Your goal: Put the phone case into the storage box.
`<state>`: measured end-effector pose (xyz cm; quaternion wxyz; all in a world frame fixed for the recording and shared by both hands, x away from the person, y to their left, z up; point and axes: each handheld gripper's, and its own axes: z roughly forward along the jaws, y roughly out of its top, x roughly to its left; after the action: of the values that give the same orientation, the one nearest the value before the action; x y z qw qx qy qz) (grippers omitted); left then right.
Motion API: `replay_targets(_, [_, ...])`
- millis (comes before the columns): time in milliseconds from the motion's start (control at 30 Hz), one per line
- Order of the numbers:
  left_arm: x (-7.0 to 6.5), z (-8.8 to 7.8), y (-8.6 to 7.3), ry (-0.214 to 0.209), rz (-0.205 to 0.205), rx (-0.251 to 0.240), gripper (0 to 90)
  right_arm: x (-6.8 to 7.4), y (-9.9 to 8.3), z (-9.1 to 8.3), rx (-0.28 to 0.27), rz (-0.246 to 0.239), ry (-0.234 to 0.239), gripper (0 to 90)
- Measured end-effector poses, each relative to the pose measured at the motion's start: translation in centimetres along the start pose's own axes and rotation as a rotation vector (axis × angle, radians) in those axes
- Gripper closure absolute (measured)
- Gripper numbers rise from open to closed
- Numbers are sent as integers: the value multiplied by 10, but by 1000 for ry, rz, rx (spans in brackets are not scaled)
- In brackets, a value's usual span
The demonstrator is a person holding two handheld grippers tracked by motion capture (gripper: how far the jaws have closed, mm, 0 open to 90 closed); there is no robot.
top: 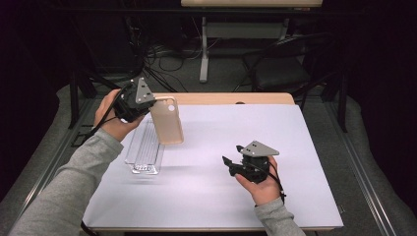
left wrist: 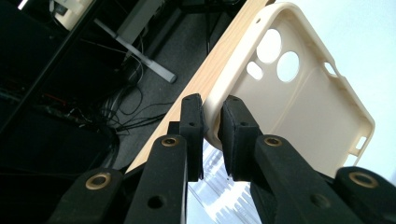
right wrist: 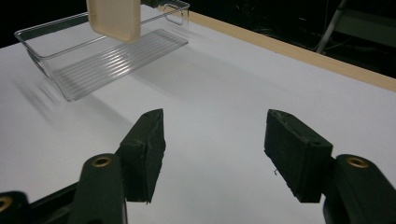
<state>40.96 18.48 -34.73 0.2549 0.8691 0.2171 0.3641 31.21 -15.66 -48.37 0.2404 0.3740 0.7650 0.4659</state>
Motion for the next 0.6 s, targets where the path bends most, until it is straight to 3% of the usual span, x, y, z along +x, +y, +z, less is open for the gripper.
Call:
replay_targets(400, [20, 12, -10, 24, -60, 56, 799, -11, -9, -5, 8, 26, -30, 315])
replay_targets(600, [30, 17, -17, 50, -60, 66, 799, -15, -14, -7, 16, 42, -40, 291])
